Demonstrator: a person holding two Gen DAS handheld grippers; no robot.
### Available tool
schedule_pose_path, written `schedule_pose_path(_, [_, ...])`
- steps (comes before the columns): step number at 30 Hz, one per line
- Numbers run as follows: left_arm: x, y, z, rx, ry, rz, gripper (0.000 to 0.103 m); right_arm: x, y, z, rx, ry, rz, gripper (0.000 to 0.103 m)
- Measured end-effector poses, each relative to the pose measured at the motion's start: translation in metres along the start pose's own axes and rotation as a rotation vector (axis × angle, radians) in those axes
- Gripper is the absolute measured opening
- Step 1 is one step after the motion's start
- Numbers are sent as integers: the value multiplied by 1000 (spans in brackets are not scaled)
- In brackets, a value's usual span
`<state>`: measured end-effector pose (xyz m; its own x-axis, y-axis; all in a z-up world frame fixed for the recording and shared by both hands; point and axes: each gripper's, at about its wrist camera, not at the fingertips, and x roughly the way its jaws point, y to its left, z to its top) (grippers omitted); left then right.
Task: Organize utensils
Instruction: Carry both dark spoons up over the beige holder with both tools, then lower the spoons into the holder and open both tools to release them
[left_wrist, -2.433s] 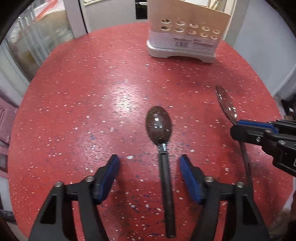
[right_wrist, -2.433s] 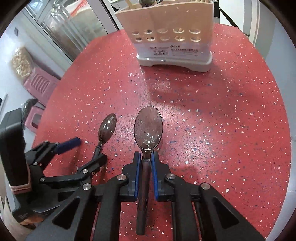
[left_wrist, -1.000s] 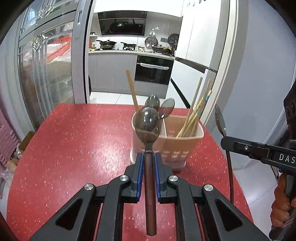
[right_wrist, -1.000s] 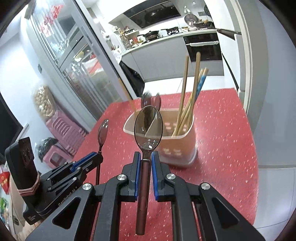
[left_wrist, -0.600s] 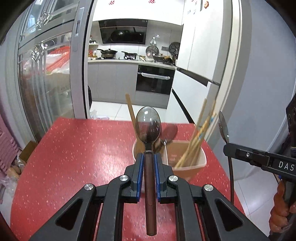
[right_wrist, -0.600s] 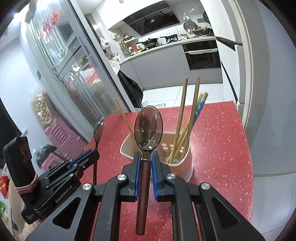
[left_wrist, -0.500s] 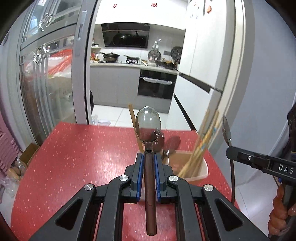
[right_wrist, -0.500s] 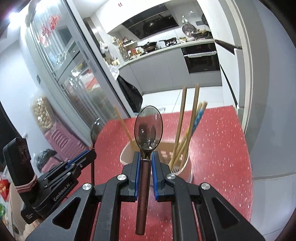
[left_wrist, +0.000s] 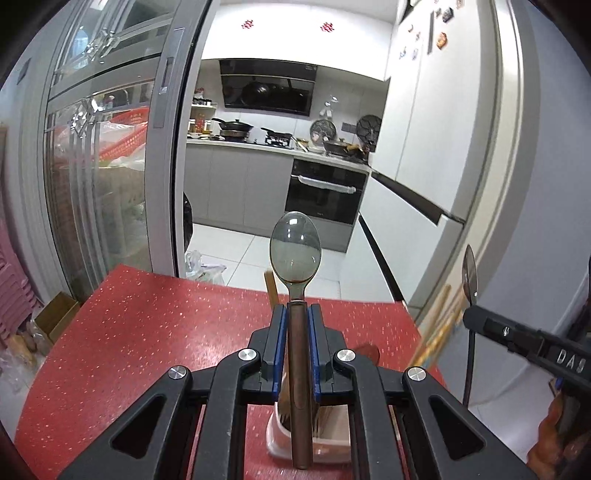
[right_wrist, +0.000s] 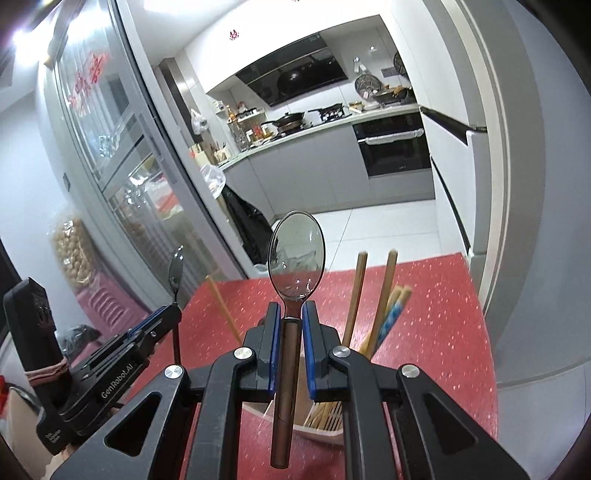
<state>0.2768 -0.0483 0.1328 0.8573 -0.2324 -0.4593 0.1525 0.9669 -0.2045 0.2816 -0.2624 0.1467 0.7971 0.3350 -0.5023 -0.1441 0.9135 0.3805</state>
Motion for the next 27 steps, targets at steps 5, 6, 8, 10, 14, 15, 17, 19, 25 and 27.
schedule_pose_path(5, [17,-5,-2,-1,-28,11,37,18,3,-4,-37,-35,-24,13])
schedule_pose_path(6, [20,-7,-4,4,-34,12,37,22,4,-6,-45,-41,-30,13])
schedule_pose_path(8, [25,-8,-8,9,-43,13,37,29,4,-7,-60,-53,-42,13])
schedule_pose_path(10, [29,-9,-14,11,-57,12,37,34,4,-11,-77,-68,-54,13])
schedule_pose_path(14, [37,-10,-20,16,-84,17,37,47,4,-18,-101,-93,-83,13])
schedule_pose_path(15, [39,-10,-23,21,-89,19,37,51,3,-21,-108,-100,-95,13])
schedule_pose_path(17, [43,-11,-27,34,-100,27,37,56,4,-24,-124,-111,-109,13])
schedule_pose_path(19, [47,-13,-31,45,-105,33,37,60,4,-29,-149,-123,-127,12])
schedule_pose_path(25, [57,-12,-47,63,-87,46,37,66,8,-42,-203,-134,-153,12])
schedule_pose_path(27, [58,-12,-54,75,-78,54,37,67,9,-48,-218,-130,-158,12])
